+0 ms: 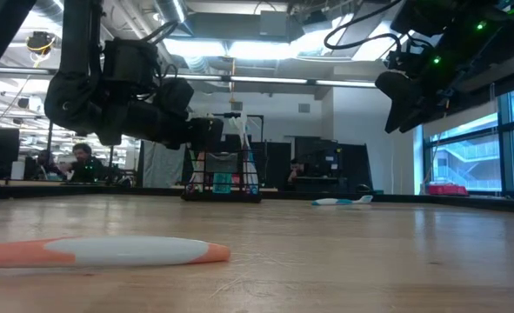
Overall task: Pick & Place toothbrushing station
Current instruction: Put the orange toothbrush into the black wire organizer
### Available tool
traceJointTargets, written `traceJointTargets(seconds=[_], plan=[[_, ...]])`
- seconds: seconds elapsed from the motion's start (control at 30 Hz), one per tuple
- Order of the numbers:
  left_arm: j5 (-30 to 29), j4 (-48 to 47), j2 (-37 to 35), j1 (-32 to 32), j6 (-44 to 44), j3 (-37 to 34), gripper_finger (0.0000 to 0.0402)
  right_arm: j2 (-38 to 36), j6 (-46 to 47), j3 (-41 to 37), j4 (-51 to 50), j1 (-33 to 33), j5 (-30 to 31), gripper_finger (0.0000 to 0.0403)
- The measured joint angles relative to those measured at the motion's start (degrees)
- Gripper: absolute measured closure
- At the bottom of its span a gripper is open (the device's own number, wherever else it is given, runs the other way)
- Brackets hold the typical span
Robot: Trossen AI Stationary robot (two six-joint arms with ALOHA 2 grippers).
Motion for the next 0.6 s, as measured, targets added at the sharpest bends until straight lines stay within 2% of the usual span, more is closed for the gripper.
traceJointTargets(seconds=[0.27, 0.6], plan=[[-7.06, 0.03, 0.0, -1.95, 2.5, 0.0, 0.0174, 0.0, 0.0, 0.0, 0.0, 0.0, 0.0, 0.0206], [-7.51, 1.88, -0.22, -5.29, 3.38, 0.0, 0.0159, 0.0, 0.0, 0.0, 0.0, -0.02, 0.0, 0.0206]])
